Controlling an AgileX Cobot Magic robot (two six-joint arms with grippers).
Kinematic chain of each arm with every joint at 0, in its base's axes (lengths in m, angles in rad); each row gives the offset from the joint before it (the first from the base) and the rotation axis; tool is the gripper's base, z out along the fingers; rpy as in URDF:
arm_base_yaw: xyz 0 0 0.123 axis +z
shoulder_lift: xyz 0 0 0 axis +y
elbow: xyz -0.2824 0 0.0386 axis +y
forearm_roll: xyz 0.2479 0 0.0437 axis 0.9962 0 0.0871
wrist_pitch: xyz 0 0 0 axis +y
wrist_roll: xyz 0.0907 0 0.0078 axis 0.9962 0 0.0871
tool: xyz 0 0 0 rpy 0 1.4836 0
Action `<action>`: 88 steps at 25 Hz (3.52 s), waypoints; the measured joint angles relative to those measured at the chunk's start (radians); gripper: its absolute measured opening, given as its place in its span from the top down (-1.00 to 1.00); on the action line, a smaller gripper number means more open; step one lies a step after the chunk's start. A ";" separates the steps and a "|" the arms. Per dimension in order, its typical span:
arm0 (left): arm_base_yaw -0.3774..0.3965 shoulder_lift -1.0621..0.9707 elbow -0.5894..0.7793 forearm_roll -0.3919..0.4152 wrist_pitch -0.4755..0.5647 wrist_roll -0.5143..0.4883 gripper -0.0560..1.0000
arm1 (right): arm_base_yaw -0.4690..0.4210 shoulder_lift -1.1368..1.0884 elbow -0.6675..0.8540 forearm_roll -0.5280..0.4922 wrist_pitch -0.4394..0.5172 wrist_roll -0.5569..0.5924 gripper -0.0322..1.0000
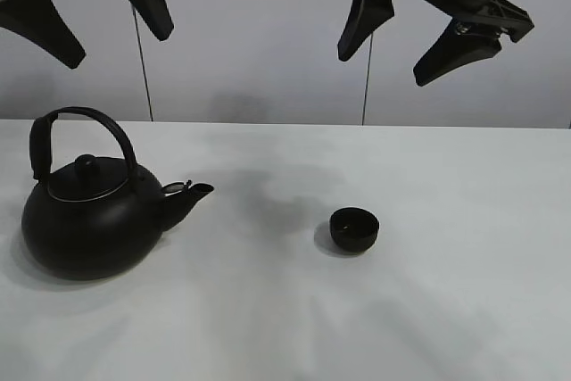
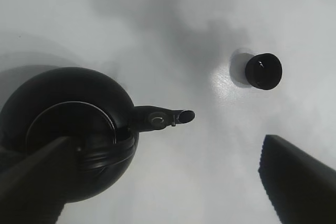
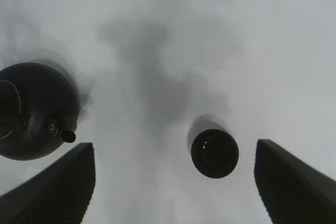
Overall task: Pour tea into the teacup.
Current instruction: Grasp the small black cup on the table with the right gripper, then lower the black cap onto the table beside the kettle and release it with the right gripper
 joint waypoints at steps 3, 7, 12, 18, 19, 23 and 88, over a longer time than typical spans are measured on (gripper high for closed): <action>0.000 0.000 0.000 0.000 0.000 0.000 -0.39 | 0.000 0.000 0.000 0.000 0.000 0.000 -0.16; 0.000 0.000 0.000 0.000 0.000 0.000 -0.39 | 0.023 0.016 -0.001 -0.057 0.007 -0.071 -0.16; 0.000 0.000 0.000 0.000 0.000 0.000 -0.39 | 0.101 0.149 -0.001 -0.284 0.047 -0.031 -0.16; 0.000 0.000 0.000 0.000 0.000 0.000 -0.39 | 0.108 0.279 -0.001 -0.311 -0.031 0.013 -0.16; 0.000 0.000 0.000 0.000 0.000 0.000 -0.39 | 0.108 0.291 -0.001 -0.311 -0.045 0.013 -0.16; 0.000 0.000 0.000 0.000 0.000 0.000 -0.39 | 0.108 0.327 -0.001 -0.311 -0.079 0.004 -0.16; 0.000 0.000 0.000 0.000 -0.002 -0.002 -0.39 | 0.329 0.519 -0.158 -0.301 -0.086 -0.066 -0.09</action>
